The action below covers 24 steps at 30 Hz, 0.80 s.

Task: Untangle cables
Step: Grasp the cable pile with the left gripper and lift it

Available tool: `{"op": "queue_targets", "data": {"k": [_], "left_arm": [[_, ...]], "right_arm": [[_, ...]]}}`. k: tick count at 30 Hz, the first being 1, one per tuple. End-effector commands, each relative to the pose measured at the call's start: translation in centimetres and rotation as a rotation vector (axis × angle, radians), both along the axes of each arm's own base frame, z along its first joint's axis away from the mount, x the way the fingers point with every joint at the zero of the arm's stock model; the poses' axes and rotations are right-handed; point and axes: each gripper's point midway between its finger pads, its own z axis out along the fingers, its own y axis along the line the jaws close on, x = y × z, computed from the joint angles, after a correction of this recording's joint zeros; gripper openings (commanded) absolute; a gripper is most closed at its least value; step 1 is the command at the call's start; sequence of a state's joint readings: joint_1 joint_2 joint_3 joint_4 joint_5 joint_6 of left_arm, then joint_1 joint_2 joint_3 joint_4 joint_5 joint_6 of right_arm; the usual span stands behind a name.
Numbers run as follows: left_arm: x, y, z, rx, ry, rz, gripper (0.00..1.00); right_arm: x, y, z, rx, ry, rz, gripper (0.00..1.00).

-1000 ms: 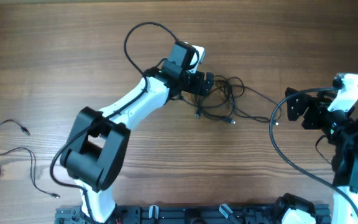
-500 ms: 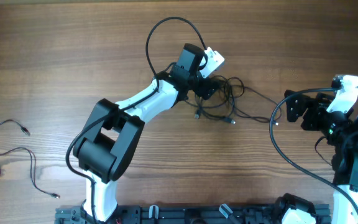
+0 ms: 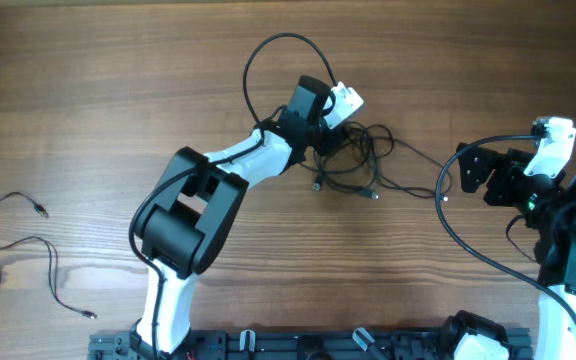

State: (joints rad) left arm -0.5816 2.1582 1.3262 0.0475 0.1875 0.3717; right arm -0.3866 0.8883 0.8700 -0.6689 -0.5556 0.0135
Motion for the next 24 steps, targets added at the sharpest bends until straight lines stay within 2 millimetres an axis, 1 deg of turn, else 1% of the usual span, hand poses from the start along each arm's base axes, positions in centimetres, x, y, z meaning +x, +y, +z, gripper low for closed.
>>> {"op": "queue_targets", "data": {"k": [1,3,4,5,7,9,10,12,13,14,15,16,17,18,19,20,21,24], "left_arm": [[-1.1,-0.5,-1.9,-0.017,0.067,-0.045,0.57],[-1.0,-0.5,-1.8,-0.019,0.063,-0.044,0.38],[-1.1,-0.5,-1.8,-0.018,0.065,-0.044,0.19],[-1.0,-0.5,-1.7,-0.022,0.063,-0.040,0.04],[-0.8,-0.6,-0.8,-0.049,0.068,-0.015,0.04],[-0.5,-0.8,1.6,-0.083,0.047,-0.001,0.04],[-0.4,-0.9,3.3,-0.099,0.022,-0.003,0.04],[-0.2,-1.1,10.3,-0.176,-0.081,-0.003,0.04],[-0.3,-1.0,13.3,-0.219,-0.113,0.008,0.04],[-0.6,-0.8,16.3,-0.259,-0.146,0.016,0.04],[-1.1,-0.7,18.7,-0.290,-0.179,0.006,0.04],[-2.1,-0.7,22.0,-0.338,-0.218,-0.027,0.04],[-2.8,-0.7,23.7,-0.365,-0.238,-0.049,0.04],[-3.9,-0.6,26.5,-0.407,-0.273,-0.083,0.04],[-4.6,-0.5,28.1,-0.429,-0.293,-0.102,0.04],[-5.7,-0.4,29.7,-0.456,-0.309,-0.133,0.04],[-6.9,-0.5,31.0,-0.481,-0.312,-0.175,0.04],[-9.4,-0.4,32.8,-0.520,-0.298,-0.257,0.04]], "right_arm": [[0.1,-0.1,-0.2,-0.015,0.004,0.002,1.00],[0.1,-0.2,-0.2,-0.016,0.001,0.002,1.00],[0.1,-0.2,-0.2,-0.016,0.001,0.002,1.00],[0.1,-0.2,-0.2,-0.016,0.001,0.002,1.00],[0.1,-0.2,-0.2,-0.017,0.002,0.002,1.00],[0.1,-0.2,-0.2,-0.016,0.002,0.002,1.00],[0.1,-0.1,-0.2,-0.016,0.002,0.002,1.00],[0.0,-0.1,-0.3,-0.013,0.009,0.003,1.00],[0.0,0.2,-0.3,-0.011,0.005,0.024,1.00],[-0.2,1.4,0.1,-0.013,-0.027,0.110,1.00],[-0.3,2.2,0.5,-0.006,-0.049,0.161,1.00],[-0.6,3.3,1.0,0.005,-0.084,0.237,1.00],[-0.7,3.9,1.2,0.011,-0.102,0.278,1.00],[-1.0,4.7,1.6,0.020,-0.128,0.334,1.00],[-1.3,5.3,2.0,0.037,-0.149,0.375,0.99],[-1.5,5.8,2.3,0.052,-0.165,0.404,1.00],[-1.9,6.7,2.9,0.075,-0.198,0.460,1.00],[-2.6,8.1,4.6,0.120,-0.278,0.561,1.00]]}}
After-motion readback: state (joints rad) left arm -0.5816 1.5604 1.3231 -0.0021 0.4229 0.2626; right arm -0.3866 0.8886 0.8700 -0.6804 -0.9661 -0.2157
